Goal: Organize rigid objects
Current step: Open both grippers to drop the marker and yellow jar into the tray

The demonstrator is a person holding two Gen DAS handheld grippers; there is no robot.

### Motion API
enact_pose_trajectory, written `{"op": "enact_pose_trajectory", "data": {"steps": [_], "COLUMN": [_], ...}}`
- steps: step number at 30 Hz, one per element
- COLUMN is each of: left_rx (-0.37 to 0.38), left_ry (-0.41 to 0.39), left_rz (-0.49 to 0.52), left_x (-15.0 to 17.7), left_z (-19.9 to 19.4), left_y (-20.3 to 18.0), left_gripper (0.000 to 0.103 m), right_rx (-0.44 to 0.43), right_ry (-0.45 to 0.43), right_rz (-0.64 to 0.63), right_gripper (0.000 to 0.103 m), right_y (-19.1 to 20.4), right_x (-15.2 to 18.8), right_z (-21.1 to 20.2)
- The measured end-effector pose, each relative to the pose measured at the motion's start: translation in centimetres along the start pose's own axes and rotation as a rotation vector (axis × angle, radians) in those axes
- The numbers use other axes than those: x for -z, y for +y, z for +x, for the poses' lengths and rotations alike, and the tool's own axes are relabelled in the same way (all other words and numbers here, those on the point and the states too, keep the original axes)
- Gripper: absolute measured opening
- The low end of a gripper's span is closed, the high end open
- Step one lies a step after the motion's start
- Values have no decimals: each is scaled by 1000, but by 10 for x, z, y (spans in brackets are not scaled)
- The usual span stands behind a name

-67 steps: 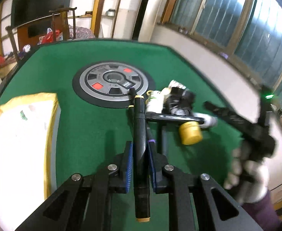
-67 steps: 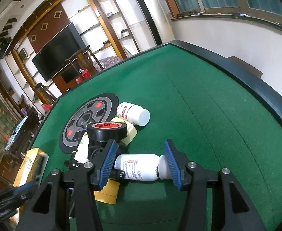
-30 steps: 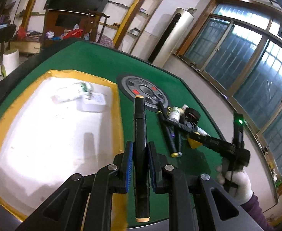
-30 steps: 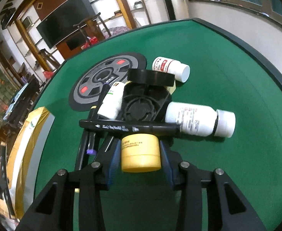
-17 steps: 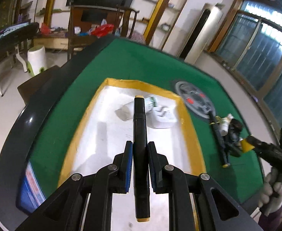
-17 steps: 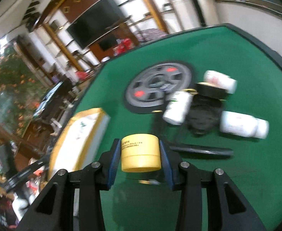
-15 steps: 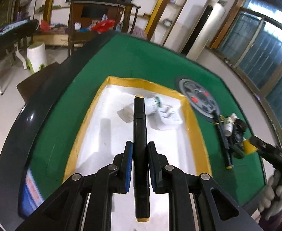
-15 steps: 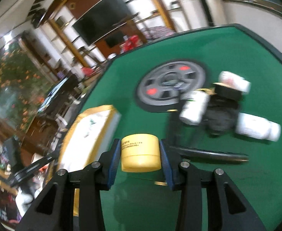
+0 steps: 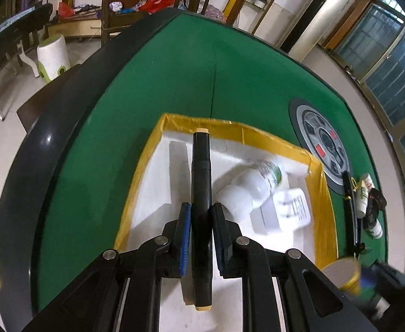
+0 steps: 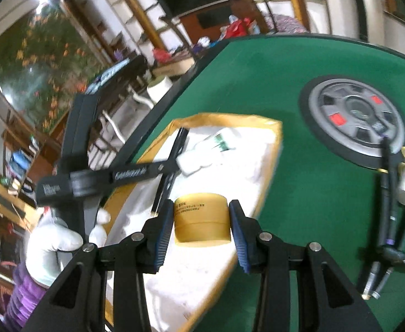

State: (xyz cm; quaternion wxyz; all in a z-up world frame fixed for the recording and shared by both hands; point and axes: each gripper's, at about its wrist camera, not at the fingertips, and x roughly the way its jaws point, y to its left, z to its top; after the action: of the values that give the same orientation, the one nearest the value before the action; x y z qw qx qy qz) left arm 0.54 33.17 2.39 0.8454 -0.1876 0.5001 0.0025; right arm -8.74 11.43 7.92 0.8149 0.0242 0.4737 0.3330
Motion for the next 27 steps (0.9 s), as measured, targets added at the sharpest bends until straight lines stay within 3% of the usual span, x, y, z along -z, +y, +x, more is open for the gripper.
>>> {"op": "enact_pose_trajectory", "data": {"steps": [7,12,17,21,24,27], "left_rx": [102,129,157,160,164,176], "left_ry": [-61,-162,-180,-162,-168,-178], "left_rz": [-93,-96,-106,-97,-91,-57], "left_x": [7,27,43,48,55,61], "left_z": [-30,-72,-92,-96,-105,-114], "left_y": [23,31,36,33,26,10], "left_gripper": [19,43,49,49,49,49], "right_rx": [44,73,111,52,13,32], "right_ry": [97,107,108,88,30,-64], "right_rz": [-32,-54,-58,14,42,16], "right_gripper": [40,40,40,41,42,46], "right_y": [8,11,14,2,-4,-14], "right_x": [-12,-17,-25,-30,-27,-20], "right_z": [42,55,66,56,25,-19]}}
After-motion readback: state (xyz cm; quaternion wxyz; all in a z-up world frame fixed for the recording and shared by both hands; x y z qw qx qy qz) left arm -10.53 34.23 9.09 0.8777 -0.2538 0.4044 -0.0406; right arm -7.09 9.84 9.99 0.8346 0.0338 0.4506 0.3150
